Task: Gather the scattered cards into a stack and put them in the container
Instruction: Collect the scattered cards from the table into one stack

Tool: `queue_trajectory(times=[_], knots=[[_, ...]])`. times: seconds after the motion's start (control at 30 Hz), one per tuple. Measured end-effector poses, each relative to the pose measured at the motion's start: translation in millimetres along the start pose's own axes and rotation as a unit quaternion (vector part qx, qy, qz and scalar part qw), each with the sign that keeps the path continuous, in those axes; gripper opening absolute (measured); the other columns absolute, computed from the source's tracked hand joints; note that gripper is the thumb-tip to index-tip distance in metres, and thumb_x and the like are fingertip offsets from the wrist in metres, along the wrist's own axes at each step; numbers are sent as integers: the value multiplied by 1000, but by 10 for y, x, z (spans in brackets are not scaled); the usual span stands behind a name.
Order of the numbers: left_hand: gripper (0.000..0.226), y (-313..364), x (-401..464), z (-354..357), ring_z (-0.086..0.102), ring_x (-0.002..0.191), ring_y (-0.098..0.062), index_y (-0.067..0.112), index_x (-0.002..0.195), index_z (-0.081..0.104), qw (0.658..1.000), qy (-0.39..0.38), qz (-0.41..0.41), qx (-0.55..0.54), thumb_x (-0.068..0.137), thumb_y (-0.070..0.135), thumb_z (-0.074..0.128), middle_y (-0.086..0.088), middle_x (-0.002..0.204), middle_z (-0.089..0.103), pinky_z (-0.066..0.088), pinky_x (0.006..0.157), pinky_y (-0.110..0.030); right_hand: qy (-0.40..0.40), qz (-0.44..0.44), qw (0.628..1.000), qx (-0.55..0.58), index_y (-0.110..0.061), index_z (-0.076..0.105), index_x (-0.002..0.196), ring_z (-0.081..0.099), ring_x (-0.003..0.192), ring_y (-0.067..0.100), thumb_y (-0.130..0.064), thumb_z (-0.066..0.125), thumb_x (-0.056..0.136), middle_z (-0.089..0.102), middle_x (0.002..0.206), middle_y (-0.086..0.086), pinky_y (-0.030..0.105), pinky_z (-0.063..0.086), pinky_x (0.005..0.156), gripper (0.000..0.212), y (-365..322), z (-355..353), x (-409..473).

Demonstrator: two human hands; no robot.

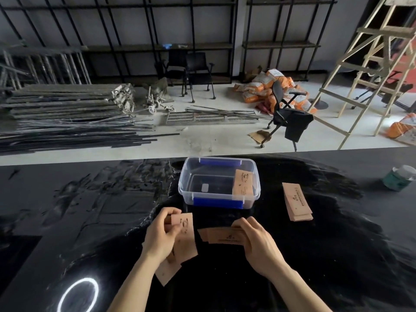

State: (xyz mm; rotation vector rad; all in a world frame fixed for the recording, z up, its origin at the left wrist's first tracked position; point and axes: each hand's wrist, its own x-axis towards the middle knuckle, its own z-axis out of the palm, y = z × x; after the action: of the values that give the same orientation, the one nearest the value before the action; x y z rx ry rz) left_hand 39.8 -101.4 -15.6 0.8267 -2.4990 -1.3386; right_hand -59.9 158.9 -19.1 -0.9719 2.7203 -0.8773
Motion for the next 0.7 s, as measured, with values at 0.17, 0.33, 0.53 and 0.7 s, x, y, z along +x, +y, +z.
queue_trajectory(times=[0.17,0.33,0.53,0.7], knots=[[40,222,92,71,71,82,2,39,120,63,996,4,92,20,94,9,71,15,94,76,54,74,-25,-9,-27,1000,-6,-31,60,122,57,92,12,-18,57,102,55,108,-8,30,56,71,24,-38,9,-12],[26,383,5,401,71,93,8,40,100,69,983,-123,122,57,94,15,72,23,95,78,57,89,-21,-15,4,1000,2,-27,55,130,62,97,15,-16,61,97,60,118,-6,31,56,78,35,-106,71,11],[37,439,-94,581,69,98,10,47,104,64,979,-152,128,44,96,10,66,24,102,76,57,92,-16,-20,-17,1000,-1,-32,54,142,63,103,14,-14,63,97,59,119,-4,32,58,83,49,-120,102,12],[21,347,-110,393,73,91,-5,23,102,60,993,13,118,-14,91,10,74,9,103,72,60,84,-37,2,-4,1000,5,-30,63,124,63,90,15,-22,57,102,58,109,-6,32,57,70,23,-120,100,4]])
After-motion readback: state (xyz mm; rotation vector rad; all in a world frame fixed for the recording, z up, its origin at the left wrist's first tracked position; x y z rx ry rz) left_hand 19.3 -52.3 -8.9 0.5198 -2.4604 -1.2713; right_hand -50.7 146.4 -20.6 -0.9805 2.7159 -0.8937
